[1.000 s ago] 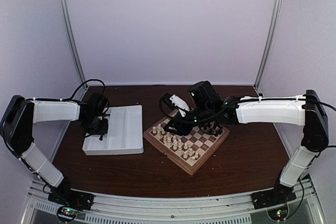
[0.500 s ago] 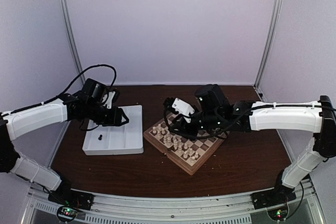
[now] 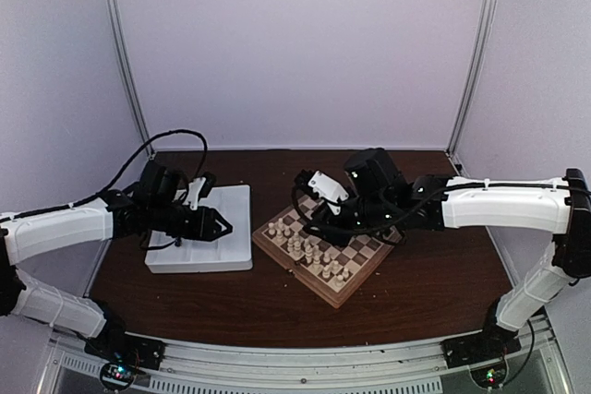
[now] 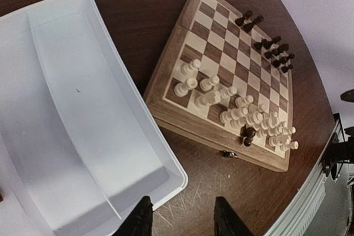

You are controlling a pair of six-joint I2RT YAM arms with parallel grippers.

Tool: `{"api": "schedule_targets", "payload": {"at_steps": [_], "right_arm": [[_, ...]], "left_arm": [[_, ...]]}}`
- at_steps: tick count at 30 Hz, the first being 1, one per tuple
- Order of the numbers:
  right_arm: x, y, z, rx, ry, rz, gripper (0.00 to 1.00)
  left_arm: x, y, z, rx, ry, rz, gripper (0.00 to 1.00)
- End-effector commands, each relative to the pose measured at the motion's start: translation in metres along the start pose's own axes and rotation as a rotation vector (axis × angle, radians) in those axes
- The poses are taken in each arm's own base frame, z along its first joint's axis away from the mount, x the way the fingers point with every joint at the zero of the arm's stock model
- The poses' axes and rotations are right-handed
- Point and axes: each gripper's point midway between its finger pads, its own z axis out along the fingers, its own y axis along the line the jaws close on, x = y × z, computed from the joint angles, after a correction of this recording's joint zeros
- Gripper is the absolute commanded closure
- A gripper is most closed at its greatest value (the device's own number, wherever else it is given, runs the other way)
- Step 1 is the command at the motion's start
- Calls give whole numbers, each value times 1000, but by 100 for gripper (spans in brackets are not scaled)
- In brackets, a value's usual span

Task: Set up the chess pieces on the board
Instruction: Pick up the chess piece from the chessboard.

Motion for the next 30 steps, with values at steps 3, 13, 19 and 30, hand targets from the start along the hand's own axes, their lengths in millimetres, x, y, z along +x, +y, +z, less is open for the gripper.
{"api": "schedule_targets", "payload": {"at_steps": [3,13,19,30], "right_arm": [[14,2,-9,-10,48,141,61],[34,-1,7,-7,166,302,63],[34,-2,14,-6,166,325,64],[37,-2,23,-9,182,346,67]], "left_arm": [[-3,-48,12,144,-143,150,65],[17,-82,54,200,-111,273,72],[30,-95,75,211,-102,352,71],[40,-102,102,248,-74,388,80]]}}
